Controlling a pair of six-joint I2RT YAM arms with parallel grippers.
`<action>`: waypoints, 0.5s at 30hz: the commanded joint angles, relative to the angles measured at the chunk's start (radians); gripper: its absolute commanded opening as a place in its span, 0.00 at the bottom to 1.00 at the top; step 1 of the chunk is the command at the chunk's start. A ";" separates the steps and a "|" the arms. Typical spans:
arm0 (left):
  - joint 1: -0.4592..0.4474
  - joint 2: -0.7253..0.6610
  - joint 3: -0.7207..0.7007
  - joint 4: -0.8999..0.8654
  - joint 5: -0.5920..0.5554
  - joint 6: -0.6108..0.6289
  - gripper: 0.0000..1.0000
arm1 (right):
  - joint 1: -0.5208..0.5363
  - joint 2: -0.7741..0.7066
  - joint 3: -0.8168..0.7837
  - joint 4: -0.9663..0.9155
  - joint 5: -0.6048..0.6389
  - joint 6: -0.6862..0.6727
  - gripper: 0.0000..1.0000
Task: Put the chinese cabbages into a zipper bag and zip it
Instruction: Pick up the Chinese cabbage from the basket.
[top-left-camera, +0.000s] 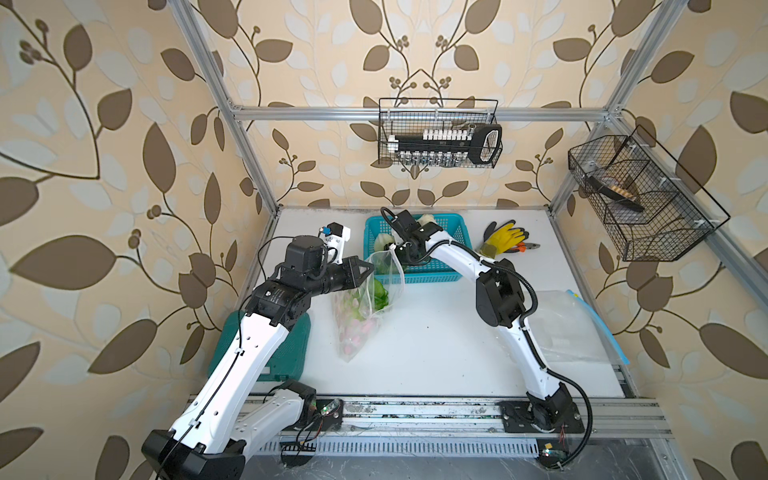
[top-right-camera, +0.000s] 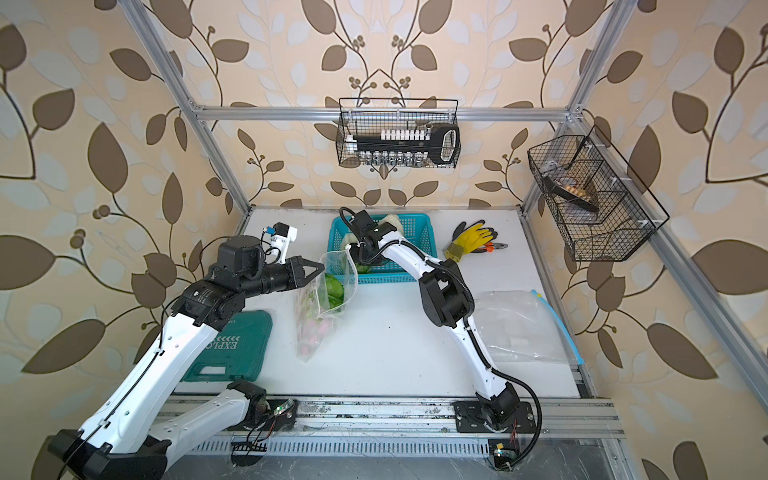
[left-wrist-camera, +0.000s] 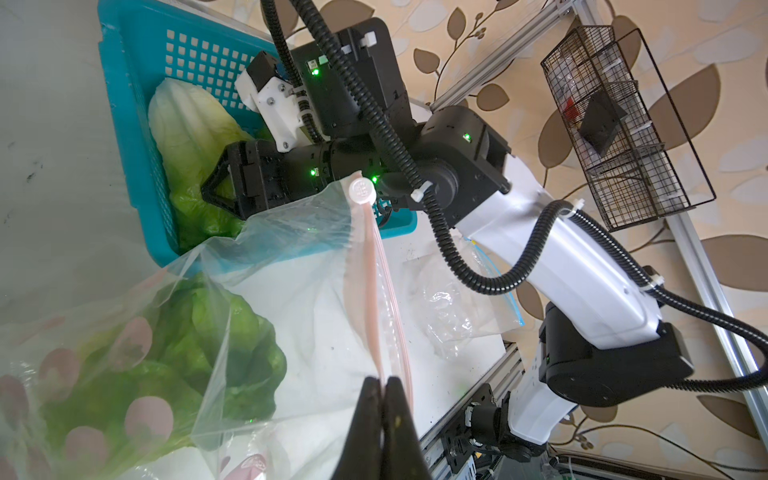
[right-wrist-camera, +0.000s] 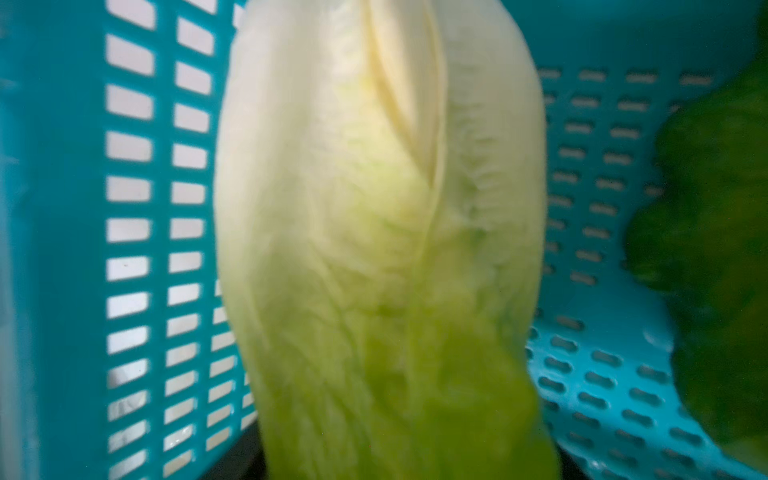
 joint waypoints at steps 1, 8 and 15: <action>-0.004 -0.009 -0.010 0.041 0.022 -0.008 0.00 | -0.009 -0.094 -0.076 0.068 -0.045 -0.034 0.31; -0.003 -0.019 -0.023 0.017 -0.012 0.021 0.00 | -0.059 -0.362 -0.263 0.151 -0.139 -0.050 0.06; -0.003 -0.020 0.083 -0.092 -0.118 0.147 0.00 | -0.110 -0.663 -0.475 0.035 -0.182 -0.136 0.04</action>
